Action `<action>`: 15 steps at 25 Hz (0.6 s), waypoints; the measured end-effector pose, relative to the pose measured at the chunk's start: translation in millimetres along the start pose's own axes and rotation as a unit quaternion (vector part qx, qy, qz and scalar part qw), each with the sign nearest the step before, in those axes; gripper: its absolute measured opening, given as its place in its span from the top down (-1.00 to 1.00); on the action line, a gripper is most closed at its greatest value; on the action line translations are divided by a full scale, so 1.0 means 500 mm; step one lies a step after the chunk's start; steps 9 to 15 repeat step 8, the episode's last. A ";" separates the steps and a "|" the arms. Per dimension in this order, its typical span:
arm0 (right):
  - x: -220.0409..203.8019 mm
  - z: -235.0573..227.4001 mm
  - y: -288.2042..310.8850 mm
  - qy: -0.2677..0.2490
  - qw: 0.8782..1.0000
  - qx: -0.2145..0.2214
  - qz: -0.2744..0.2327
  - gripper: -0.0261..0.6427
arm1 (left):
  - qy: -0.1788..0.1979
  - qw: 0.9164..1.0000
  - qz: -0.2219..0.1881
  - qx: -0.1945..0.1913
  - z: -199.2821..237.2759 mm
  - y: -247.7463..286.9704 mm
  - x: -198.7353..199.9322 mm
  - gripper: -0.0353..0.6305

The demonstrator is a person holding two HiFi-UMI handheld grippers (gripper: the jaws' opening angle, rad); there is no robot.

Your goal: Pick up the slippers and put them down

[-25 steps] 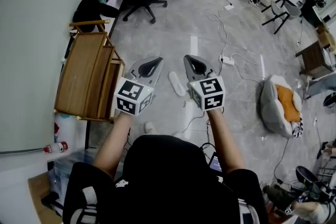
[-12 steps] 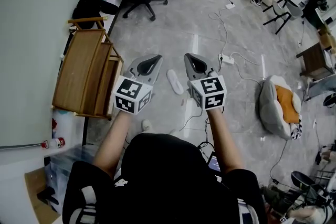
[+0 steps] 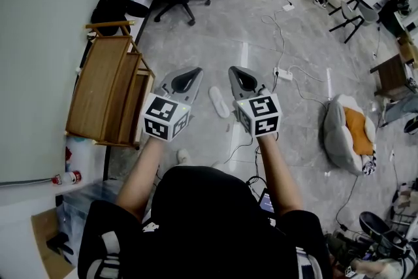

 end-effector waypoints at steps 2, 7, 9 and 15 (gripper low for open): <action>0.001 0.002 0.005 -0.002 1.000 0.001 0.001 0.93 | -0.001 1.000 -0.001 0.001 0.005 -0.001 0.002 0.88; 0.004 0.001 0.009 -0.004 1.000 0.003 0.001 0.93 | -0.002 1.000 -0.001 0.004 0.014 -0.002 0.001 0.88; 0.004 0.001 0.011 -0.004 1.000 0.003 0.001 0.93 | -0.002 1.000 0.000 0.004 0.016 -0.002 0.001 0.88; 0.004 0.001 0.011 -0.004 1.000 0.003 0.001 0.93 | -0.002 1.000 0.000 0.004 0.016 -0.002 0.001 0.88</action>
Point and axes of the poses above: the fingertips, and each gripper's own axes: y forward along the fingers, z to its left, x out of its top, the point moved 5 cm from there along -y, backward along the fingers, and after that the axes turned 1 degree about y, right-handed, at the moved point
